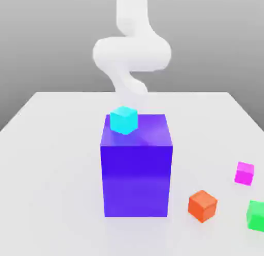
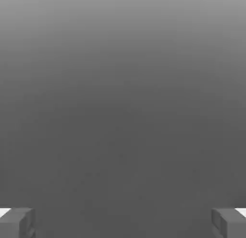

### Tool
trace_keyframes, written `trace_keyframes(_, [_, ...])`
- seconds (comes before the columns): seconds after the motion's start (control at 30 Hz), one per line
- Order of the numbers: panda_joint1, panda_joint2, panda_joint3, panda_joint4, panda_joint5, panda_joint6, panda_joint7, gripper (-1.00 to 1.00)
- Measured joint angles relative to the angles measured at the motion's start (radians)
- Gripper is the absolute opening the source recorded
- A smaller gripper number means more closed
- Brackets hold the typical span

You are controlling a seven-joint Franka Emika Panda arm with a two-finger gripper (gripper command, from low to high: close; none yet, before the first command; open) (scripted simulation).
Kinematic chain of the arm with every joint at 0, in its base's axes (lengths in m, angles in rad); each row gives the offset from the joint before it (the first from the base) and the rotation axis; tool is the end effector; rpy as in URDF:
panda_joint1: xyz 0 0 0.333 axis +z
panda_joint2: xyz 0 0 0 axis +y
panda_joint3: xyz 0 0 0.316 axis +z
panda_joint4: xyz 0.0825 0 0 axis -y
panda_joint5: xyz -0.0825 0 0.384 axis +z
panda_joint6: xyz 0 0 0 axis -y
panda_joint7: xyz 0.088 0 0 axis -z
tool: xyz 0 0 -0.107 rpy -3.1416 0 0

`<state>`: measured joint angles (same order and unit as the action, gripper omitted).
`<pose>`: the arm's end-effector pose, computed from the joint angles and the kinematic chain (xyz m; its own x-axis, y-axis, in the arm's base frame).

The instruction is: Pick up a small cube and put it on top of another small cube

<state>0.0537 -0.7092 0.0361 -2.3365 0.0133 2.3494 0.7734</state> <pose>0.3798 0.0389 0.6649 0.5910 -0.6484 0.4799 -0.4649 -0.7600 -0.4542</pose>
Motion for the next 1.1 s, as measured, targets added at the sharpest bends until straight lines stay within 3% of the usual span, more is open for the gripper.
trace_keyframes(0.4, [0.244, 0.434, 0.224, -0.176, 0.018, 0.239, -0.095, 0.00])
trace_keyframes(0.67, [0.414, 0.734, 0.370, -0.292, -0.098, 0.395, -0.065, 0.00])
trace_keyframes(0.77, [0.486, 0.851, 0.365, -0.323, -0.194, 0.454, -0.013, 0.00])
trace_keyframes(0.93, [0.622, 1.034, 0.204, -0.291, -0.375, 0.582, 0.120, 0.00])
trace_keyframes(0.97, [0.650, 1.063, 0.171, -0.284, -0.398, 0.605, 0.138, -1.00])
trace_keyframes(1.1, [0.650, 1.063, 0.171, -0.284, -0.399, 0.605, 0.139, -1.00])
